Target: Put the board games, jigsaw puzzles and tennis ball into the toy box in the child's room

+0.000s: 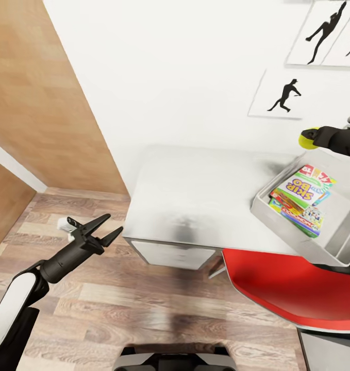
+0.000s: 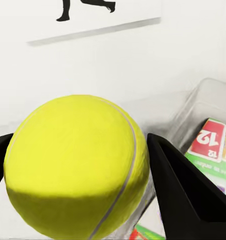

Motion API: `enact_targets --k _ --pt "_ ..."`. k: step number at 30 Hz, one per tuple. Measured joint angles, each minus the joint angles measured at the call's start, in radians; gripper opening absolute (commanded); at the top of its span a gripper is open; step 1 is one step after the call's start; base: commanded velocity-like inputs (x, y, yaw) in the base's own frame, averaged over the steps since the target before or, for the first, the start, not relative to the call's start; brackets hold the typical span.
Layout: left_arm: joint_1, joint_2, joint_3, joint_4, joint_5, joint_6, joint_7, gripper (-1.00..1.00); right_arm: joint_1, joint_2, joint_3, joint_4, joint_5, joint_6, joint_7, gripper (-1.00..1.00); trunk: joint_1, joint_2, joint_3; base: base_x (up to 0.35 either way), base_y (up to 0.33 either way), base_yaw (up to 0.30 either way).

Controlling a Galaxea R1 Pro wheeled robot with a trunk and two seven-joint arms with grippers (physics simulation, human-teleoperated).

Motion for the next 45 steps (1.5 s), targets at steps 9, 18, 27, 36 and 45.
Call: enact_targets --k 9,18,27,36,45 --pt "-0.001 -0.007 -0.002 0.000 0.001 0.000 0.054 1.00 0.018 -0.041 0.000 0.006 -0.037 0.000 0.001 -1.00 0.000 0.000 0.014 0.000 0.000 -0.149" --pt "-0.001 -0.011 -0.004 0.000 0.002 -0.002 0.086 1.00 0.039 -0.049 0.001 0.031 -0.045 0.000 0.001 -1.00 0.000 0.000 0.029 0.000 0.000 -0.148" --pt "-0.002 -0.012 -0.005 0.000 0.002 -0.003 0.097 1.00 0.044 -0.047 0.002 0.071 -0.047 0.000 0.000 -1.00 0.000 0.000 0.043 0.000 0.000 -0.148" --pt "-0.002 -0.013 -0.006 0.001 0.004 -0.005 0.166 1.00 0.045 -0.034 0.007 0.117 -0.046 0.000 0.001 -1.00 0.000 0.000 0.058 0.000 0.000 -0.147" --pt "-0.002 -0.012 -0.007 0.001 0.004 -0.007 0.187 1.00 0.046 -0.016 0.014 0.166 -0.043 0.000 0.001 -1.00 0.000 0.000 0.072 0.000 0.000 -0.146"
